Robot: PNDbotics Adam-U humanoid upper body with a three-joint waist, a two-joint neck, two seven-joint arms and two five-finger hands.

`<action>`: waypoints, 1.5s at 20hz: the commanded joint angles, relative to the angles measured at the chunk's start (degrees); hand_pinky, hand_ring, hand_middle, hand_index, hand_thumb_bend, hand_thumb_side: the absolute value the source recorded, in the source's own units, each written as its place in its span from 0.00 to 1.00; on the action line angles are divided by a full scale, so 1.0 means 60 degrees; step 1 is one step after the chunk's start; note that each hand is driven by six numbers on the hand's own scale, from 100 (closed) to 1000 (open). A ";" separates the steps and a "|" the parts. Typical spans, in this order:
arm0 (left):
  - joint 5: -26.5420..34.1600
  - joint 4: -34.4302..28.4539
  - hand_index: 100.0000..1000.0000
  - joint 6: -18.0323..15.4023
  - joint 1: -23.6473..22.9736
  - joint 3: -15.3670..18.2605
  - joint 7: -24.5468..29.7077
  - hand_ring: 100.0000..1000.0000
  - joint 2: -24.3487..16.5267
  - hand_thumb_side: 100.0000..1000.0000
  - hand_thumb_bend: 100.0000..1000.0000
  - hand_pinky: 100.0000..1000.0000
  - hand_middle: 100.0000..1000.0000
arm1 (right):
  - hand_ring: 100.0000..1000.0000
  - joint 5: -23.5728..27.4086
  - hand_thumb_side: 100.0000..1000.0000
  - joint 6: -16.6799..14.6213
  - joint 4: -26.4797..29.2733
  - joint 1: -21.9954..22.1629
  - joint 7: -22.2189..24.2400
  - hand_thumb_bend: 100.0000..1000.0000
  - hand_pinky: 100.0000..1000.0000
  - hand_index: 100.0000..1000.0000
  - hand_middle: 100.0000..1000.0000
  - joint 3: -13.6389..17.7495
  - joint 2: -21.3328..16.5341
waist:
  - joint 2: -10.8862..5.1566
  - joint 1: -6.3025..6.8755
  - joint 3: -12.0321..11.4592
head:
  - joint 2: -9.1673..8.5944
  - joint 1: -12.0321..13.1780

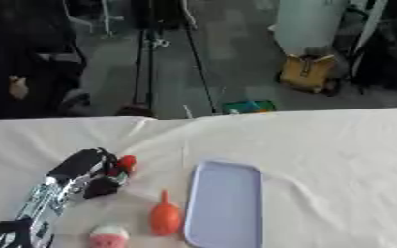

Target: Pick up objects on the table and place them in the box.

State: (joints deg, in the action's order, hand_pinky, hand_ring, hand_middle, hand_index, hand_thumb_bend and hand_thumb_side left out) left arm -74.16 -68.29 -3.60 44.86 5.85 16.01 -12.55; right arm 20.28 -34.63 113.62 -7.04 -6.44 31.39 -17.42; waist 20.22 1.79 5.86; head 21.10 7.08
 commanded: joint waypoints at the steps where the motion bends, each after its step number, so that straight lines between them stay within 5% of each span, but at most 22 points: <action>1: -0.0079 -0.0387 0.60 0.0007 0.0166 -0.0008 -0.0531 0.49 -0.0241 0.69 0.00 0.45 0.35 | 0.82 0.0037 0.91 0.0025 0.0162 -0.0034 0.0016 0.00 0.75 0.69 0.72 0.0050 -0.0165 | -0.0164 -0.0019 0.0009 | -0.0091 -0.0004; 16: 0.0311 -0.1260 0.56 0.0077 0.0385 -0.0062 -0.0750 0.45 -0.0411 0.66 0.00 0.42 0.31 | 0.82 0.0070 0.91 0.0024 0.0162 -0.0014 -0.0040 0.00 0.76 0.69 0.72 0.0043 -0.0219 | -0.0246 -0.0013 0.0034 | -0.0079 -0.0012; 30: 0.1679 -0.4129 0.55 -0.0149 0.0250 -0.0763 0.0719 0.42 -0.0005 0.65 0.00 0.41 0.28 | 0.82 0.0126 0.91 0.0080 0.0162 -0.0036 -0.0084 0.00 0.77 0.69 0.72 0.0027 -0.0291 | -0.0327 0.0026 0.0071 | -0.0085 -0.0038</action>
State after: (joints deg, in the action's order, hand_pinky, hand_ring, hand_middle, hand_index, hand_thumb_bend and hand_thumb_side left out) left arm -65.21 -90.46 -4.14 45.68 1.94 19.53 -12.36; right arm 20.74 -34.23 113.62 -7.03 -6.72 31.37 -17.43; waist 19.80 2.12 6.22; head 21.07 6.88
